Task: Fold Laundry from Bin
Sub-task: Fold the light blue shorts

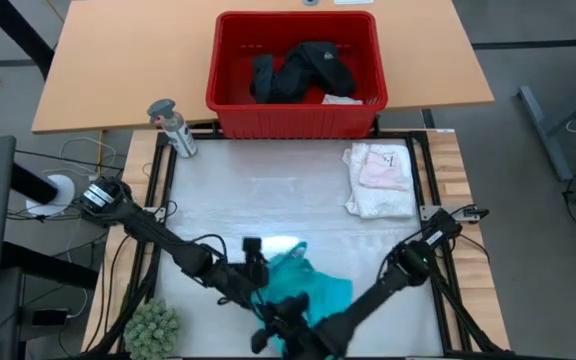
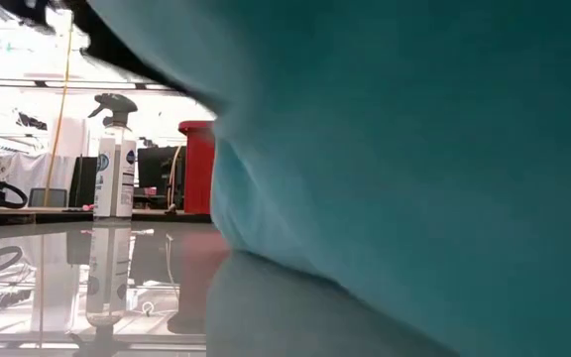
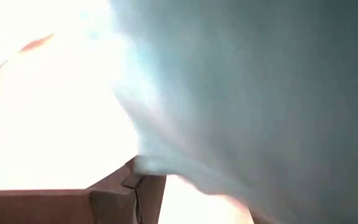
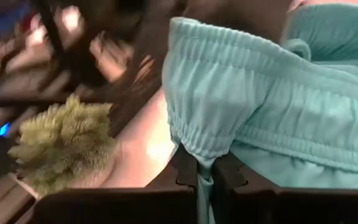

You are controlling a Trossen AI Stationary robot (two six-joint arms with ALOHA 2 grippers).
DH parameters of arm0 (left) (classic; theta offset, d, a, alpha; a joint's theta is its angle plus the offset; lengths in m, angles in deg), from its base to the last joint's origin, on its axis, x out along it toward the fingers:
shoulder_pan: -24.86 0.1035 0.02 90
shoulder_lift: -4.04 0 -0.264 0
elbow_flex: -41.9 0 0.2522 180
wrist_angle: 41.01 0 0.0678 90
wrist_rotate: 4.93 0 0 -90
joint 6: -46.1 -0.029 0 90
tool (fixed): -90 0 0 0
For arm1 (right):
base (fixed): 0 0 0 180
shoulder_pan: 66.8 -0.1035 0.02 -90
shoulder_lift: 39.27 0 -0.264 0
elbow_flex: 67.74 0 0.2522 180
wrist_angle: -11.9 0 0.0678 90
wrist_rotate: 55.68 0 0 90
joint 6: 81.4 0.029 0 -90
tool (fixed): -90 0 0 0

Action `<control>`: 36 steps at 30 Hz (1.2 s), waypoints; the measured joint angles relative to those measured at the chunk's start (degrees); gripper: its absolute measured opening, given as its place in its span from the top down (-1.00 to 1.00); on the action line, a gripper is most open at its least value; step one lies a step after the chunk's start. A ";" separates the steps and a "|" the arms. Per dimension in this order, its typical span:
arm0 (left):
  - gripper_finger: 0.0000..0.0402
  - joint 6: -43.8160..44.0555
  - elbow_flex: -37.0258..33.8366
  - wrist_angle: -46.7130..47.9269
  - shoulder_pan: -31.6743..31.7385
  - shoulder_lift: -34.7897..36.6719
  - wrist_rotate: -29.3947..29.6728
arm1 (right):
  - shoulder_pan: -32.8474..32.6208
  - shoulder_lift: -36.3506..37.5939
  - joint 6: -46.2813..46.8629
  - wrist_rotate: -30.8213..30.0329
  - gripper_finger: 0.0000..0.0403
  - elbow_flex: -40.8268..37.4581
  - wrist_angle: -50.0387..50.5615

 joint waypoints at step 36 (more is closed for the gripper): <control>0.12 25.36 -1.33 33.06 -1.60 48.89 -17.00 | 15.68 4.73 -29.00 74.74 -0.25 0.04 -3.90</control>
